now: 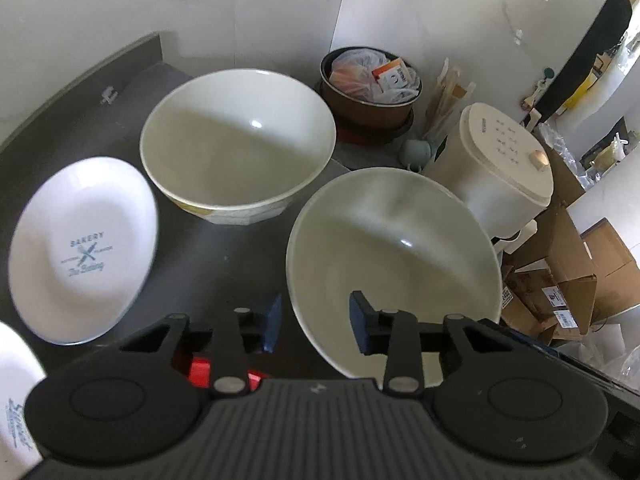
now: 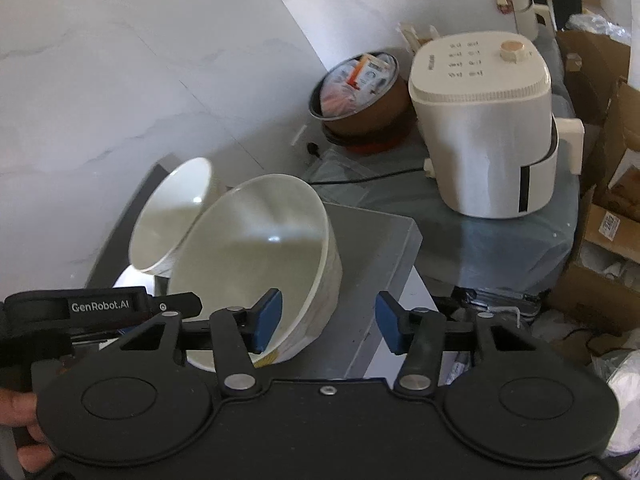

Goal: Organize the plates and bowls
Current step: 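Close both grippers on the rim of the large plain white bowl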

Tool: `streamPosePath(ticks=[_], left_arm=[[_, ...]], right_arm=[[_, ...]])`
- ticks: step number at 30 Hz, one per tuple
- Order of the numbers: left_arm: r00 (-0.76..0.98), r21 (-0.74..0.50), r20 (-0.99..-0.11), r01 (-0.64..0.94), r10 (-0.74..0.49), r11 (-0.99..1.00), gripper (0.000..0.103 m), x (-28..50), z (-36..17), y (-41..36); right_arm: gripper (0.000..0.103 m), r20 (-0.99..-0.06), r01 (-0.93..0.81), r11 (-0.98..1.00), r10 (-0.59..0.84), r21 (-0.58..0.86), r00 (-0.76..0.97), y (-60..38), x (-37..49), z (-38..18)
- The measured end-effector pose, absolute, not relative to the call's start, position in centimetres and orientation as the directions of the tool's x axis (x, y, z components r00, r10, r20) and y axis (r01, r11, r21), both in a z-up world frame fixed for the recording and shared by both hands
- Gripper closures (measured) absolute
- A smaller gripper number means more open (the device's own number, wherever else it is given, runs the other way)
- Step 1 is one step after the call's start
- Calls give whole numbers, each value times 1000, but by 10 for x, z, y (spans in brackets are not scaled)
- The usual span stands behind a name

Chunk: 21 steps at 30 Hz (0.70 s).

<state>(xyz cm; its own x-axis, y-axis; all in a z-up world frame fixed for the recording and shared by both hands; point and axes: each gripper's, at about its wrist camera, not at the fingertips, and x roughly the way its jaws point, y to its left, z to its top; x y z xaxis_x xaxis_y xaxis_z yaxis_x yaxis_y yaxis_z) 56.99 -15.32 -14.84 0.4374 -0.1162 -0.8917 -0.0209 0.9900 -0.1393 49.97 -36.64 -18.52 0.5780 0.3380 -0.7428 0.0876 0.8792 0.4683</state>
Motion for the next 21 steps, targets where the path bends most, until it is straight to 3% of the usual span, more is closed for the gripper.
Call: streamPosePath(ticks=[6, 8, 10, 12, 21], left_arm=[[410, -124, -907, -28, -102, 992, 75, 583, -162, -158], [408, -95, -910, -35, -73, 995, 84, 585, -165, -159], [406, -84, -912, -40, -61, 996, 88, 585, -166, -159], [405, -96, -912, -56, -65, 994, 94, 586, -166, -155], [442, -138, -892, -54, -100, 989, 96, 573, -147, -152]], right_arm=[[56, -790, 114, 913, 271, 392, 549, -353, 514, -194], [59, -796, 111, 922, 254, 371, 549, -348, 517, -195], [79, -791, 85, 922, 272, 377, 548, -342, 520, -196], [83, -798, 61, 940, 250, 337, 548, -334, 520, -192], [84, -778, 30, 955, 222, 296, 588, -333, 506, -171]])
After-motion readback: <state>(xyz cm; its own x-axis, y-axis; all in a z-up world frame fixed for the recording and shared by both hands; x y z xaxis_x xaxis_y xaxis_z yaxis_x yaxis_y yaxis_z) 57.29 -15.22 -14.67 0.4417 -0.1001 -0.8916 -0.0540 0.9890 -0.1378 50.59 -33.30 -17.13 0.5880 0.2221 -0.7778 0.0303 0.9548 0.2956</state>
